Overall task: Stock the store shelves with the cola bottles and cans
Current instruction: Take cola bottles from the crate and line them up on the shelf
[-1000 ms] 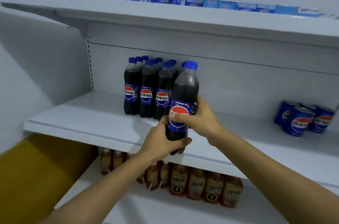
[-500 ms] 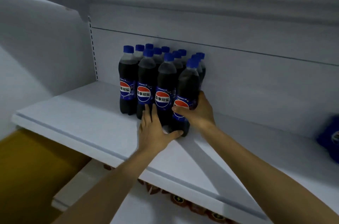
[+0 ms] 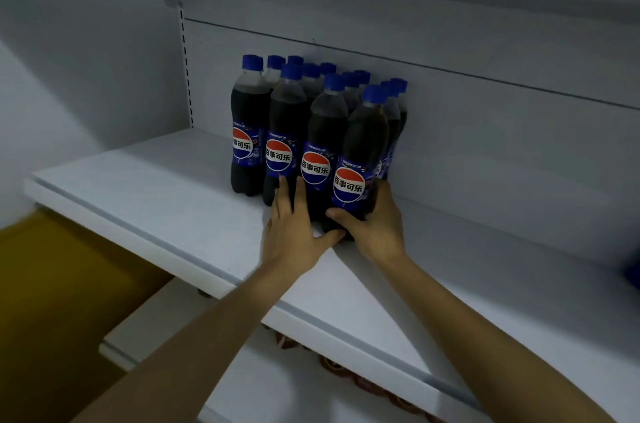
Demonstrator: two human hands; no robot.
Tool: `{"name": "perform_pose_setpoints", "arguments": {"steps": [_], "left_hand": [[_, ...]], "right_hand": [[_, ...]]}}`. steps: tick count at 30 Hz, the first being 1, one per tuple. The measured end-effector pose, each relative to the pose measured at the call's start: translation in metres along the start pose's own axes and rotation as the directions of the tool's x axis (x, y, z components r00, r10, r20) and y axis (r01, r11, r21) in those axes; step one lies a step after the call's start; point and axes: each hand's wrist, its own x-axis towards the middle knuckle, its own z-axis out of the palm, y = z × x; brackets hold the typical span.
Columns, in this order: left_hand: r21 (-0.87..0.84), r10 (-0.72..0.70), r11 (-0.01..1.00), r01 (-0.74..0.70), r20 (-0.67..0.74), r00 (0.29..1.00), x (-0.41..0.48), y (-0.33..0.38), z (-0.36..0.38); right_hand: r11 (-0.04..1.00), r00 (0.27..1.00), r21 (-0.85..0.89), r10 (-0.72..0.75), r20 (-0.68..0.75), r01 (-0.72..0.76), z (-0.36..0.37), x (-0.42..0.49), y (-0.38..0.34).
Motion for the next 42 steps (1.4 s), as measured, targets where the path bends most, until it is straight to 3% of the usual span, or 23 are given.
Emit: {"name": "perform_pose_setpoints", "arguments": {"steps": [18,20,22,25,30,35,39,42], "left_hand": [[-0.051,-0.003,0.999,0.009,0.107,0.994,-0.003,0.003,-0.013],[-0.209,-0.016,0.977,0.038,0.105,0.994,-0.005,0.008,-0.022],[-0.387,-0.016,0.921,0.033,0.047,0.999,-0.009,0.011,-0.037],[-0.509,-0.036,0.861,-0.02,-0.099,0.994,-0.024,-0.003,-0.072],[-0.539,-0.288,0.839,0.081,-0.312,0.905,-0.076,-0.079,-0.133],[-0.517,-0.557,0.786,0.34,-0.353,0.752,-0.163,-0.163,-0.172],[-0.446,-0.703,0.706,0.55,-0.344,0.623,-0.246,-0.217,-0.19],[-0.459,-0.811,0.584,0.67,-0.293,0.507,-0.305,-0.251,-0.199]], "right_hand": [[0.963,0.977,-0.164,0.212,-0.022,-0.213,-0.001,0.0,-0.021],[0.97,0.961,-0.051,0.227,-0.159,-0.237,0.006,-0.019,-0.032],[0.973,0.959,0.177,0.187,-0.215,-0.15,0.017,-0.043,-0.049],[0.919,0.978,0.369,0.186,-0.093,-0.14,0.044,-0.073,-0.075],[0.924,0.983,0.374,0.016,0.183,-0.085,0.108,-0.128,-0.098],[0.903,0.847,0.335,0.057,0.529,-0.27,0.178,-0.186,-0.084],[0.921,0.639,0.109,0.169,0.75,-0.373,0.226,-0.231,-0.046],[0.883,0.492,-0.067,0.32,0.81,-0.464,0.255,-0.265,-0.017]]}}
